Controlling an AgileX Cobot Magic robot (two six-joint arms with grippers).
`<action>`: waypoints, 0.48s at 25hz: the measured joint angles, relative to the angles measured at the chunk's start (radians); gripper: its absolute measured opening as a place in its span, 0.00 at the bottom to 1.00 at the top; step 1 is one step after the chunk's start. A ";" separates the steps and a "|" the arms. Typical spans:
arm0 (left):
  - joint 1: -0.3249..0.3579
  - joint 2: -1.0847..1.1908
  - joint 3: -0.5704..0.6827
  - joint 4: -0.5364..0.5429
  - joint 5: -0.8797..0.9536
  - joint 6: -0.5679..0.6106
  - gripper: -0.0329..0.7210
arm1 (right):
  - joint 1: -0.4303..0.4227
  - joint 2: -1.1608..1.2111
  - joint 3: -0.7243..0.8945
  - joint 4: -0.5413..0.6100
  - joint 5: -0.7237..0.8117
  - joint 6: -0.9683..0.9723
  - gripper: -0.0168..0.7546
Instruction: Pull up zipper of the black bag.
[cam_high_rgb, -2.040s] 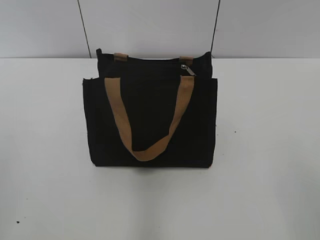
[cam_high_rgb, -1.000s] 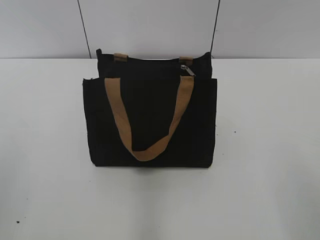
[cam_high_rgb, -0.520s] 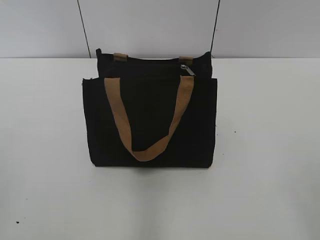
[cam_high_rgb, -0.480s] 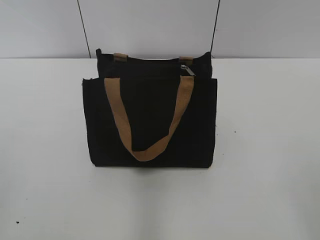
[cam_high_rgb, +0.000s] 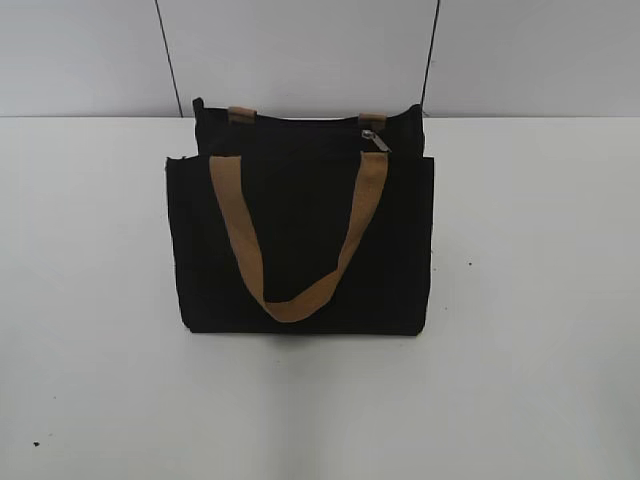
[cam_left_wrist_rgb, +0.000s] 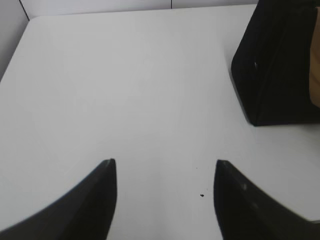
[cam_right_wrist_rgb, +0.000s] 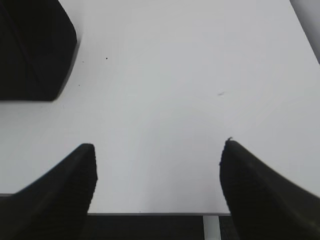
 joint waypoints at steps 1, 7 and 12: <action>0.003 -0.001 0.000 0.000 0.001 0.000 0.67 | 0.000 -0.002 0.000 0.003 0.000 0.000 0.78; 0.007 -0.005 0.000 0.000 0.001 0.000 0.67 | 0.000 -0.015 0.000 0.026 0.000 0.000 0.78; 0.020 -0.006 0.000 0.000 0.001 0.000 0.67 | 0.000 -0.019 0.000 0.033 0.000 0.000 0.78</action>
